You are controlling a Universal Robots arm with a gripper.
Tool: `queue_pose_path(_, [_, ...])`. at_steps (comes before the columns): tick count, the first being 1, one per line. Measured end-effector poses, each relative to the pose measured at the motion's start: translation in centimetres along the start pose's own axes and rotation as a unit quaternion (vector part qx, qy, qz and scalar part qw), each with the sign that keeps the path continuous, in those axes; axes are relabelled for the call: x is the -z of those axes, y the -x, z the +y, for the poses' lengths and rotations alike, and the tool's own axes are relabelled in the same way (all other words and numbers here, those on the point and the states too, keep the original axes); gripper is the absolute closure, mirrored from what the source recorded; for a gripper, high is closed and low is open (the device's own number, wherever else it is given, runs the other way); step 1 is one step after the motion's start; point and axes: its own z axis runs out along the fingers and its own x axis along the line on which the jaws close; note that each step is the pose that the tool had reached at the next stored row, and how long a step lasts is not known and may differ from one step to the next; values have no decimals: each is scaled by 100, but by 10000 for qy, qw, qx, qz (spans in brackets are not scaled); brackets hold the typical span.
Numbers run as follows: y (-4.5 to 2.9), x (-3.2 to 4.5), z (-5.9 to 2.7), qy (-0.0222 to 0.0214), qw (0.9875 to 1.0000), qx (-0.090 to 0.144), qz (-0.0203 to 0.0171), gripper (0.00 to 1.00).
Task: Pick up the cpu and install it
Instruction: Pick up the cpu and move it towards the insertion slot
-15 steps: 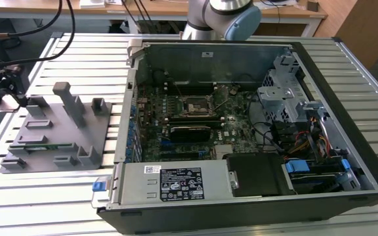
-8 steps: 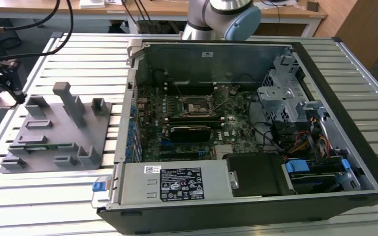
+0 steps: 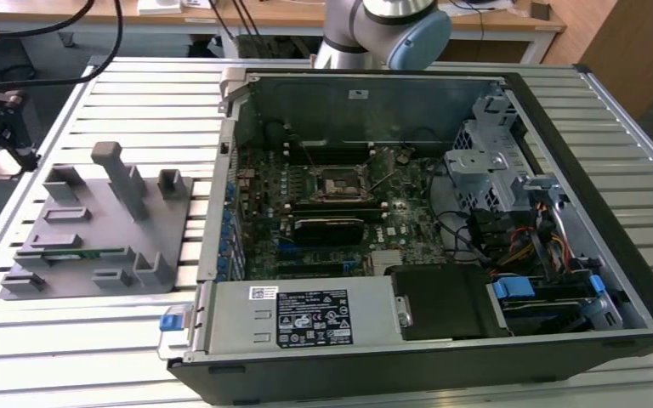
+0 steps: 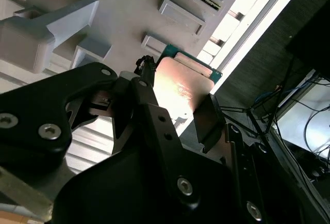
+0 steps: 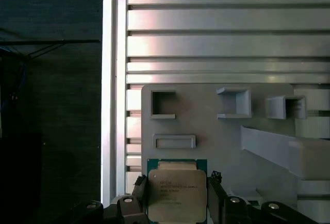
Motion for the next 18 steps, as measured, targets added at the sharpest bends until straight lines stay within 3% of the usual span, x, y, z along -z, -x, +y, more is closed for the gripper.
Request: queue_pose_path(18, [-7, 284, 24, 0, 10000, 1, -15, 46])
